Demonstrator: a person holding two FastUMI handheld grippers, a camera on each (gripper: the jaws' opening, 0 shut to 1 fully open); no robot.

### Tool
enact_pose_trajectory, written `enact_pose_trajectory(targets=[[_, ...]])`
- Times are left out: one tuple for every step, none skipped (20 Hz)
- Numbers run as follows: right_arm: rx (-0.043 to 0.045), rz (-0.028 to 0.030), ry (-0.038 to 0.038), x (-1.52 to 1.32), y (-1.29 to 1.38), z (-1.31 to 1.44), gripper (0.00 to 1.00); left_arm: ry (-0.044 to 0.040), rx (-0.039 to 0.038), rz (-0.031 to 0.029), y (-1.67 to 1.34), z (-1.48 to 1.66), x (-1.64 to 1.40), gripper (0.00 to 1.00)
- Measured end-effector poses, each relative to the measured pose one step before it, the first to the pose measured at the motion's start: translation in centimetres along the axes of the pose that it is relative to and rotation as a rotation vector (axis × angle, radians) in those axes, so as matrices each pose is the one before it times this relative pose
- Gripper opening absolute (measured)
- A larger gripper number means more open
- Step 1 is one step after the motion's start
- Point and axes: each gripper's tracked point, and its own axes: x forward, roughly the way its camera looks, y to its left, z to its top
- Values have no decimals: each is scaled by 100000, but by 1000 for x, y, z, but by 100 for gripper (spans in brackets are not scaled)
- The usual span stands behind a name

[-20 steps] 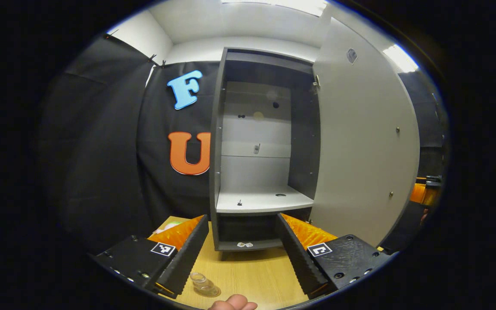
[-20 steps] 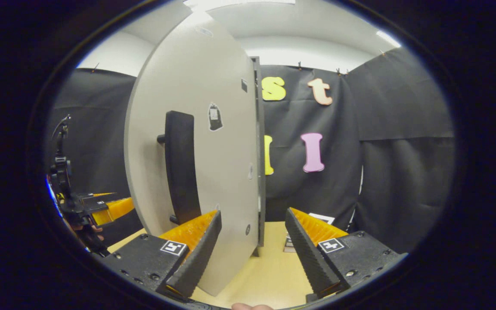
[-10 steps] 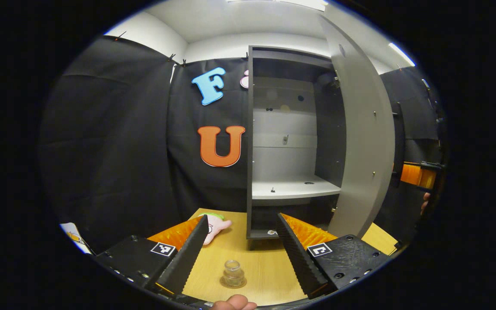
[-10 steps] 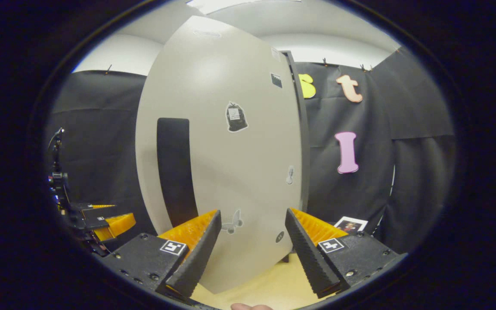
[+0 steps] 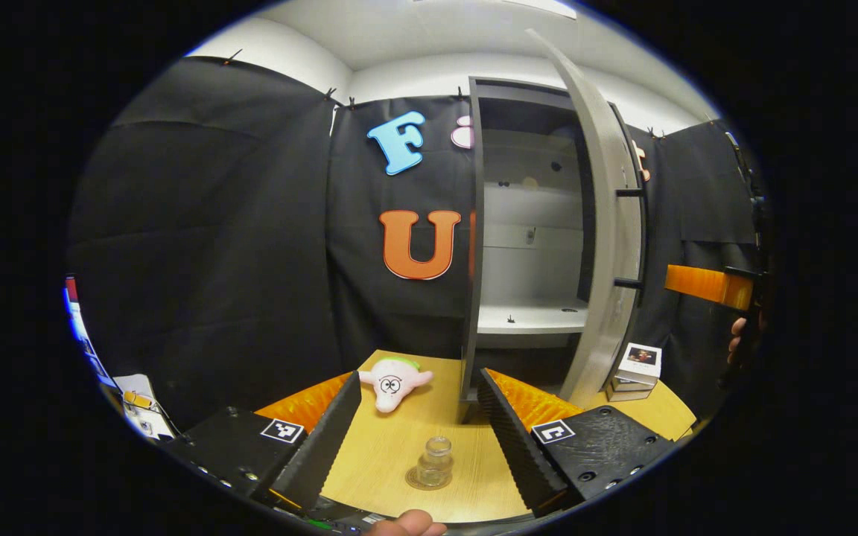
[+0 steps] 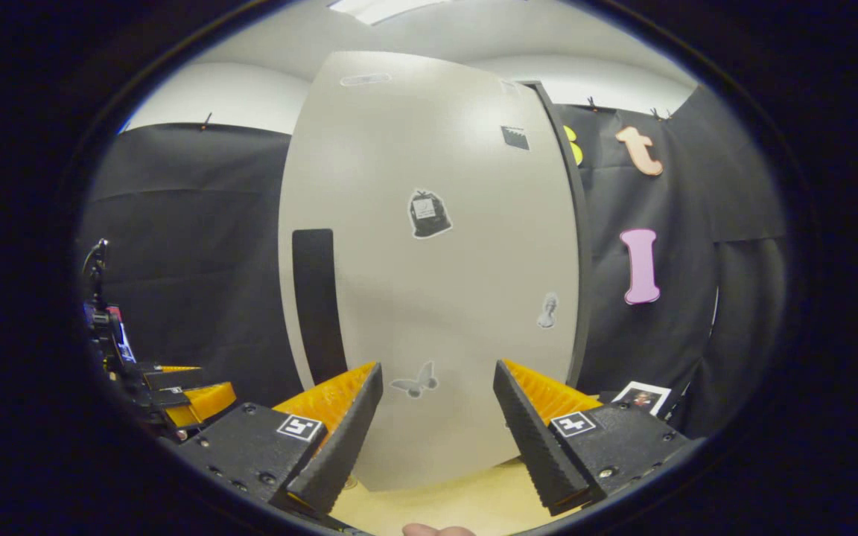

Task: Open the cabinet door with the right hand, grasp the bottle in the cabinet with the left hand and place it on the coaster, then close the cabinet door with the right hand.

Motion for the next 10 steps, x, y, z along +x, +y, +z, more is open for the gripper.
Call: enact_pose_trajectory(targets=[[-445, -2761, -1961, -196, -668, 451, 97, 581, 225, -774, -372, -114, 242, 95], [-1093, -3663, -2906, -287, -948, 711, 97, 49, 416, -920, -497, -25, 242, 95], [-1919, -4205, -2471, -60, -955, 577, 98, -124, 557, -644, -469, 270, 168, 95], [-2202, -6539, -1580, -146, -1517, 86, 92, -562, 671, 18, -507, 243, 67, 96], [-374, -3421, 1129, -119, -725, -547, 95, -1200, 238, 1720, -112, 472, 109, 95], [1050, 742, 4116, 54, 547, -1517, 96, -1404, -1852, 1234, -514, 443, 237, 95], [1982, -1932, 3048, -134, 64, -1092, 99, -1010, -2131, -1214, -1034, 187, 240, 95], [1038, -2948, 1828, -597, -528, -311, 96, -1217, -1403, -2525, -1630, 314, 293, 95], [-405, -1620, 885, -403, -276, -274, 96, -1071, 174, -3332, -1500, 298, 566, 95], [-1626, -847, -242, -227, -158, 78, 100, -1055, 1547, -4003, -1549, 169, 460, 95]])
